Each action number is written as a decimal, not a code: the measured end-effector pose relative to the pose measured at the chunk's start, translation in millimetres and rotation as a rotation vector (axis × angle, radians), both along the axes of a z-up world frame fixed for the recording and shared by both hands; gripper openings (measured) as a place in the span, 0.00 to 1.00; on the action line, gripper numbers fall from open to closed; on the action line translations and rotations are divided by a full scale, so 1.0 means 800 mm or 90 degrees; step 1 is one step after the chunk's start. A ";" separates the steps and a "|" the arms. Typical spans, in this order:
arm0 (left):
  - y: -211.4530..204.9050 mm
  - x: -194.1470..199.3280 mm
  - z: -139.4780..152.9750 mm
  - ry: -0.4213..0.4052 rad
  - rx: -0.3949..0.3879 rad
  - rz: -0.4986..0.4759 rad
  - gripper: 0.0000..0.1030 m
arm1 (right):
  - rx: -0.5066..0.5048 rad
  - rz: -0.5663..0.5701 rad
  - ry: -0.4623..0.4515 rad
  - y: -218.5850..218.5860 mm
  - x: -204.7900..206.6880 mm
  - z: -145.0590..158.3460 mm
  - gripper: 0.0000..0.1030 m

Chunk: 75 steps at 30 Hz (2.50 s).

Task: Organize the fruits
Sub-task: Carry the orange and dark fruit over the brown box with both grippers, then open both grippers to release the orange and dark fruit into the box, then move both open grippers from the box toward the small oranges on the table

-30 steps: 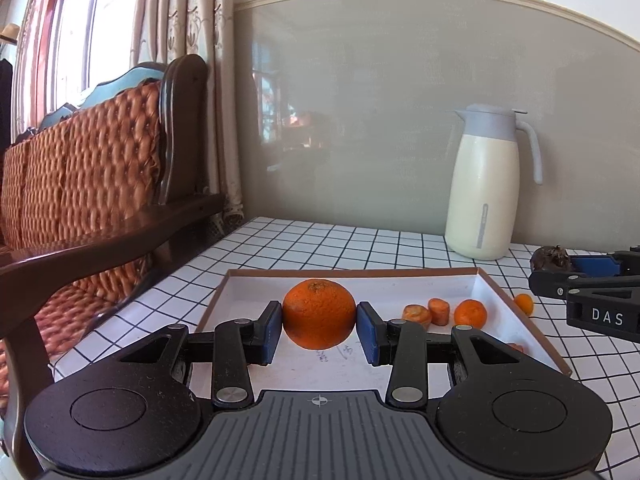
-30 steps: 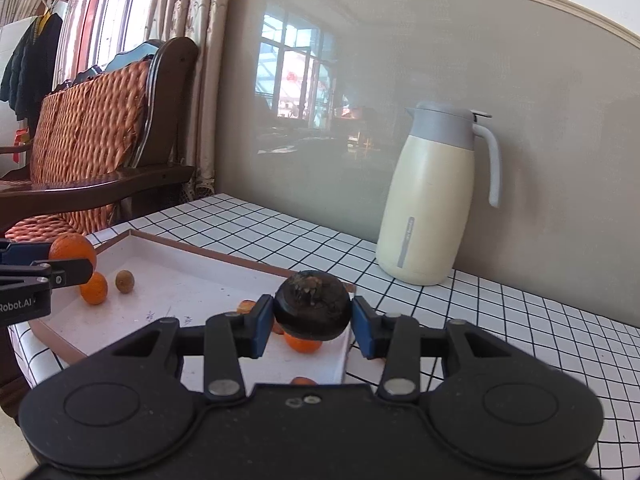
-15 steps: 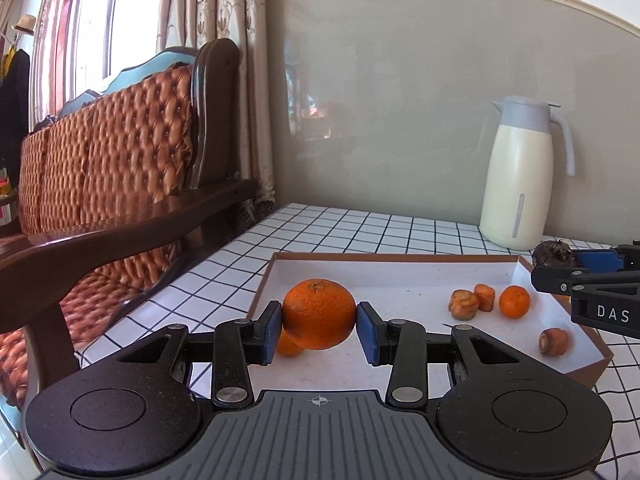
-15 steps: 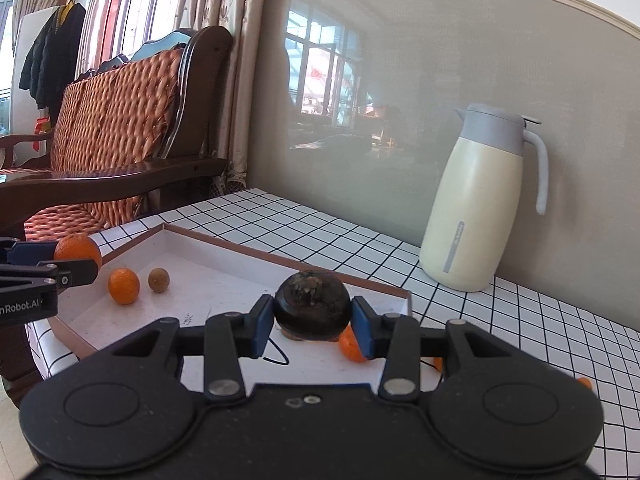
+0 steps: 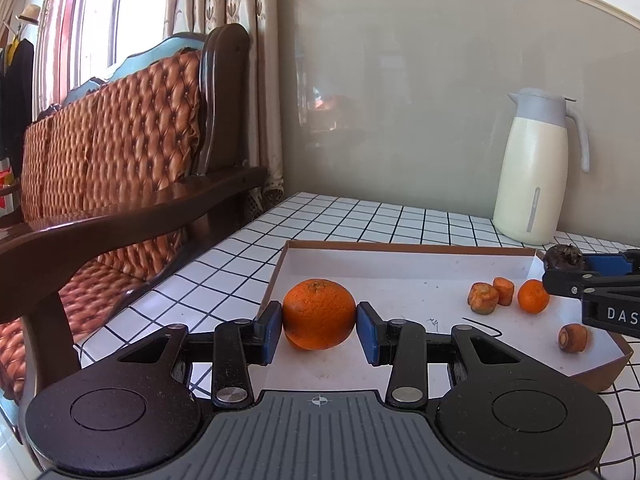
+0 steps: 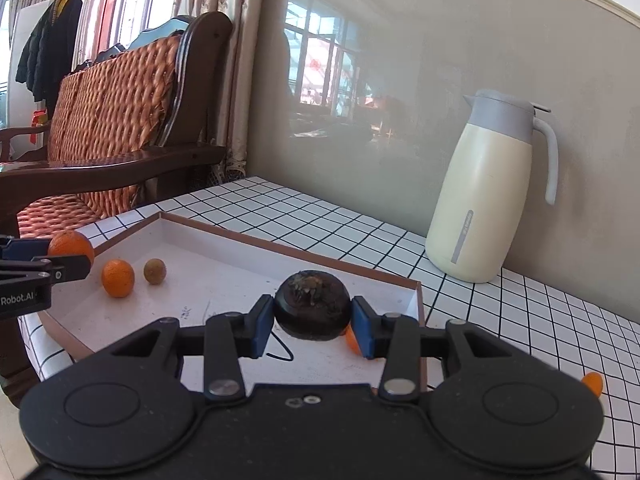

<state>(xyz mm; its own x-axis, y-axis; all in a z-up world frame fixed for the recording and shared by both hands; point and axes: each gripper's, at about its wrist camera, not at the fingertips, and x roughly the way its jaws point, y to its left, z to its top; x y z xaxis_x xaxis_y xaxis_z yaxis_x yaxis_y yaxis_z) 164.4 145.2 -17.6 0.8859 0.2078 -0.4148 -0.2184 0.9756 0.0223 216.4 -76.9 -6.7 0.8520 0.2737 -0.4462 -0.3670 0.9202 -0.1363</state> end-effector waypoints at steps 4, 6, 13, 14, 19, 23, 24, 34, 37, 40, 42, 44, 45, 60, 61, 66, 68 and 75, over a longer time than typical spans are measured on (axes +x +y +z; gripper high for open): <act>-0.001 0.008 -0.003 0.003 0.000 -0.001 0.40 | 0.001 -0.009 0.008 -0.006 0.007 -0.004 0.33; -0.004 0.012 -0.004 0.004 -0.001 -0.003 0.40 | 0.002 -0.012 0.011 -0.008 0.010 -0.006 0.32; -0.013 0.025 0.006 -0.009 -0.004 -0.011 0.40 | 0.008 -0.010 0.012 -0.012 0.026 -0.004 0.33; -0.014 0.028 0.008 -0.012 -0.005 -0.012 0.40 | 0.007 -0.010 0.010 -0.012 0.029 -0.004 0.32; -0.013 0.045 0.012 -0.016 -0.007 -0.015 0.40 | 0.009 -0.019 0.008 -0.017 0.048 -0.004 0.33; -0.006 0.062 0.013 -0.016 -0.003 -0.010 0.40 | 0.012 -0.031 0.012 -0.023 0.067 -0.006 0.33; -0.003 0.066 0.014 -0.016 -0.002 -0.009 0.40 | 0.013 -0.032 0.011 -0.024 0.070 -0.006 0.33; 0.003 0.098 0.014 -0.013 0.007 -0.010 0.40 | 0.017 -0.021 0.003 -0.013 0.087 0.001 0.33; 0.008 0.105 0.014 -0.012 0.005 -0.007 0.40 | 0.013 -0.022 0.012 -0.012 0.097 -0.002 0.33; 0.013 0.113 0.012 -0.006 0.004 -0.004 0.40 | 0.019 -0.025 0.022 -0.014 0.106 -0.004 0.33; 0.016 0.119 0.009 0.000 0.001 -0.002 0.40 | 0.021 -0.021 0.033 -0.014 0.112 -0.005 0.33; 0.016 0.123 0.005 0.002 0.002 -0.002 0.40 | 0.003 -0.019 0.032 -0.010 0.116 -0.006 0.37; 0.015 0.120 0.005 -0.009 0.003 0.002 0.56 | 0.001 -0.033 0.009 -0.011 0.113 -0.005 0.65; 0.004 0.100 0.016 -0.051 0.024 -0.001 1.00 | 0.028 -0.055 -0.034 -0.025 0.100 0.007 0.94; 0.003 0.099 0.016 -0.052 0.025 -0.003 1.00 | 0.028 -0.055 -0.035 -0.026 0.099 0.008 0.94; -0.004 0.091 0.019 -0.056 0.027 -0.006 1.00 | 0.023 -0.055 -0.042 -0.031 0.091 0.014 0.94; -0.008 0.085 0.021 -0.061 0.032 -0.008 1.00 | 0.024 -0.055 -0.045 -0.037 0.085 0.015 0.94; -0.028 0.067 0.025 -0.074 0.040 -0.014 1.00 | 0.001 -0.063 -0.055 -0.061 0.060 0.014 0.94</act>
